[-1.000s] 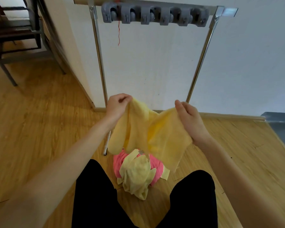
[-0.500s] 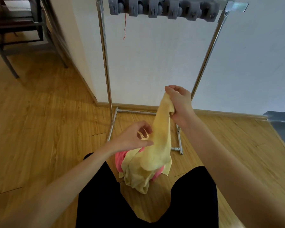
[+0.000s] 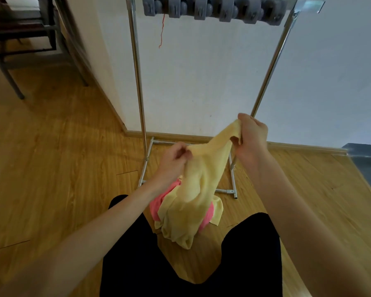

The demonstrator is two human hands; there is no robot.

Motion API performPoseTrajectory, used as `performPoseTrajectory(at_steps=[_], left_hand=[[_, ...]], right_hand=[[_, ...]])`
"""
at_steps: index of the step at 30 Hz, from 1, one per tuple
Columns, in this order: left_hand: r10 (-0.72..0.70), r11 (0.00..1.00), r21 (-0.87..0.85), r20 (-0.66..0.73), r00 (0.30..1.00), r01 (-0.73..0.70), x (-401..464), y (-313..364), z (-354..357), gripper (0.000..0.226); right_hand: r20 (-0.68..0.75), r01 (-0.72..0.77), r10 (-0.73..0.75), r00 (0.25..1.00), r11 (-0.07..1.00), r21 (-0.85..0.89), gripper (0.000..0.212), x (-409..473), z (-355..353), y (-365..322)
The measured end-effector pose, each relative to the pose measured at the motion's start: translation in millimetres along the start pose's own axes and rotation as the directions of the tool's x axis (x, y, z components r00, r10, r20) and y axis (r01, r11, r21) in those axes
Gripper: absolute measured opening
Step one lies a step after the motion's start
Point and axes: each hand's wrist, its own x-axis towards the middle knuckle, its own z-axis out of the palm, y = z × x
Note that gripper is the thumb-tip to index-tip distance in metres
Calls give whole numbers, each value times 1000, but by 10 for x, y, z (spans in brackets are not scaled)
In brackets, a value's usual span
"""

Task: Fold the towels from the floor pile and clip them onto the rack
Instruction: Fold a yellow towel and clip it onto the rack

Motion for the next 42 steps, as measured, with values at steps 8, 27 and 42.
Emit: performPoseTrajectory(at_steps=[8,27,42], left_hand=[[-74,995,76,85,994,68,101,59,18,32],[146,928,336,66,987,-160,-22,68,-180,28],[13,999,-33,-86,996,-16,96,367,-18,28]], right_hand=[[69,-63,52,996,984,168,16,92,-331,179],[148,46,-55,987,997,60,21,225,-711,510],[539,682,-419,731,474,-557,9,236,-1025,1077]])
